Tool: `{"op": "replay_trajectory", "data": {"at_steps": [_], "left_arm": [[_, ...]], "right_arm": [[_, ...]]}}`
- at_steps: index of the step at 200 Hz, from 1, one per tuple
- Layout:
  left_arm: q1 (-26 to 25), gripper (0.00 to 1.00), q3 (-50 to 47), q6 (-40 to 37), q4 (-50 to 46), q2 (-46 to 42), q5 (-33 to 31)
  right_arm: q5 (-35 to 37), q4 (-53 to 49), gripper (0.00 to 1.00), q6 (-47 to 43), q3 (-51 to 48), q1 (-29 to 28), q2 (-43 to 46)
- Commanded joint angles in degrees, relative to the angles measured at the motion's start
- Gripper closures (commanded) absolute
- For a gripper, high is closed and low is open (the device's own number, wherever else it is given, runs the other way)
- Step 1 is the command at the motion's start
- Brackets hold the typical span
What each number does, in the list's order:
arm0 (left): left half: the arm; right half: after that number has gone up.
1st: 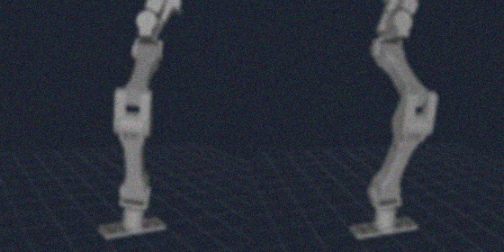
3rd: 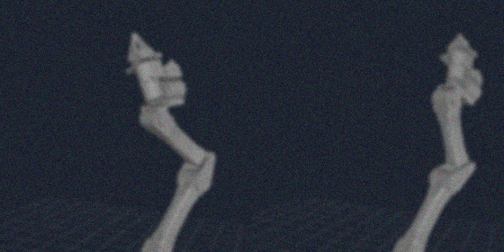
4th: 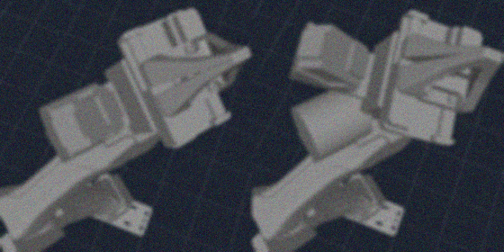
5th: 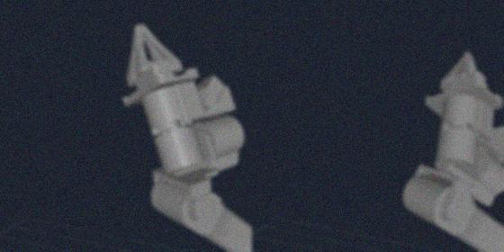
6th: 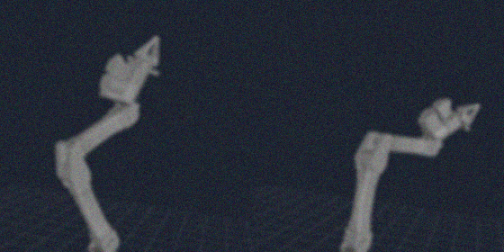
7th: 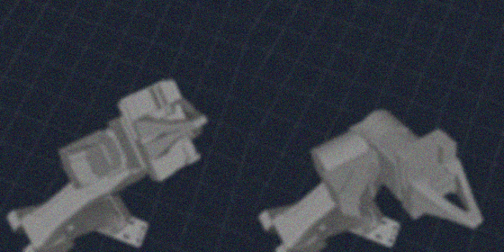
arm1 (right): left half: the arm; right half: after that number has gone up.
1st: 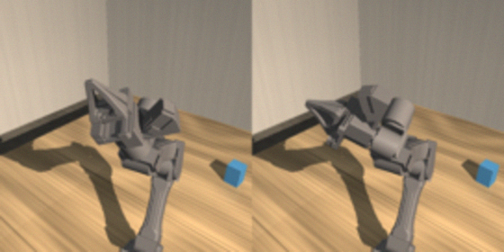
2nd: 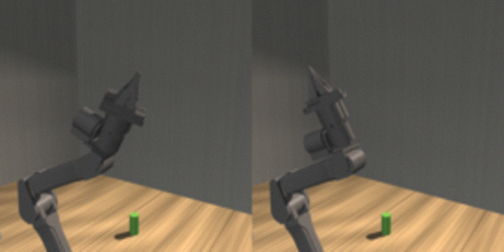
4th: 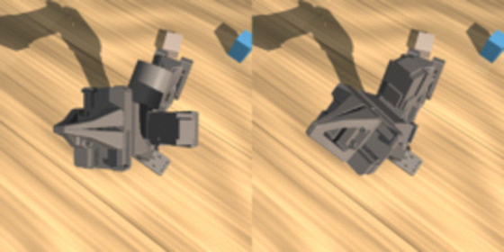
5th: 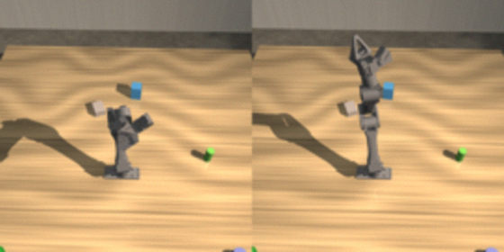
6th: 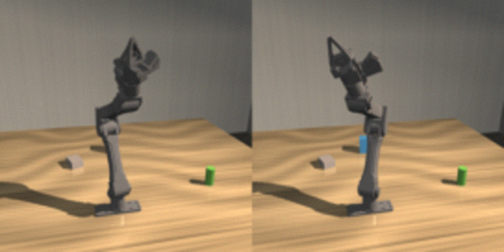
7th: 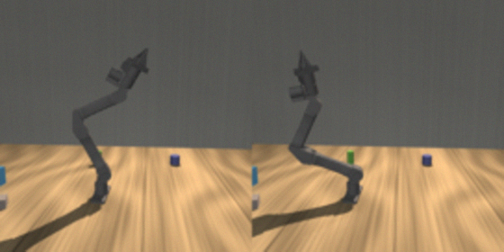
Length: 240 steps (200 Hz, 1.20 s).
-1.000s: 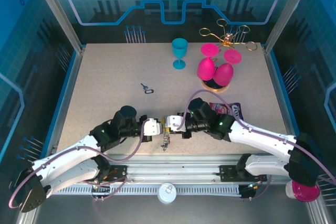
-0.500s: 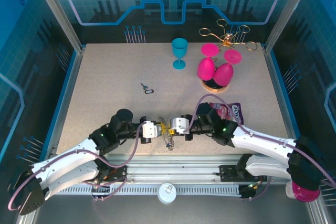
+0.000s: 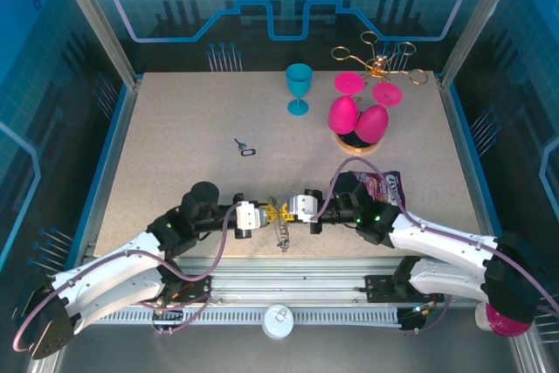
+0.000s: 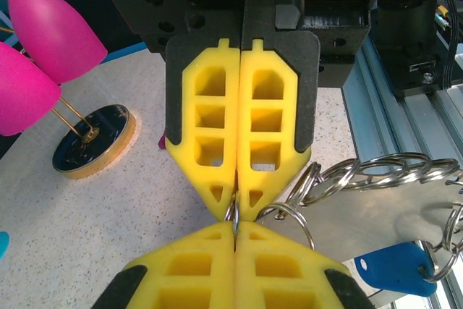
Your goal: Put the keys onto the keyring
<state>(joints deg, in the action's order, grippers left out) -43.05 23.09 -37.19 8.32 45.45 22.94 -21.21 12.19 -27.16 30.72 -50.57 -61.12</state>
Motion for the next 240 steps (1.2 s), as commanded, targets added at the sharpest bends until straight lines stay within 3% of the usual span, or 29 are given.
{"op": "replay_trajectory", "data": {"at_steps": [1, 79, 112, 133, 145, 157, 192, 240], "left_arm": [[-0.25, 0.93, 0.33, 0.54, 0.84, -0.72, -1.36], [-0.86, 0.91, 2.67, -1.83, -4.16, 0.33, -3.34], [-1.28, 1.00, 2.81, -2.78, -4.27, 0.43, -3.99], [-1.72, 1.00, 2.48, -4.03, -3.52, 0.04, -5.16], [-2.65, 1.00, 1.86, -5.80, -2.09, -0.55, -7.03], [-3.77, 1.00, 1.10, -8.23, -0.58, -1.24, -9.02], [-5.68, 1.00, 0.01, -14.38, 2.21, -1.95, -13.31], [-6.76, 1.00, -1.29, -18.48, 4.65, -2.12, -15.35]], "right_arm": [[-1.56, -1.64, 1.00, -2.12, 1.35, -0.71, 1.79], [1.45, -11.34, 1.00, -6.32, 6.77, -3.28, 0.28], [1.48, -11.55, 1.00, -6.17, 7.07, -3.54, 0.61], [2.27, -10.66, 1.00, -5.95, 6.28, -3.51, 1.07], [4.36, -8.68, 0.80, -5.70, 4.70, -3.54, 1.51], [6.72, -6.00, 0.72, -5.63, 2.42, -3.34, 2.12], [11.46, -5.33, 0.71, -5.46, -0.15, -2.45, 3.10], [12.33, -5.53, 0.75, -5.14, -0.90, -2.38, 5.11]]}}
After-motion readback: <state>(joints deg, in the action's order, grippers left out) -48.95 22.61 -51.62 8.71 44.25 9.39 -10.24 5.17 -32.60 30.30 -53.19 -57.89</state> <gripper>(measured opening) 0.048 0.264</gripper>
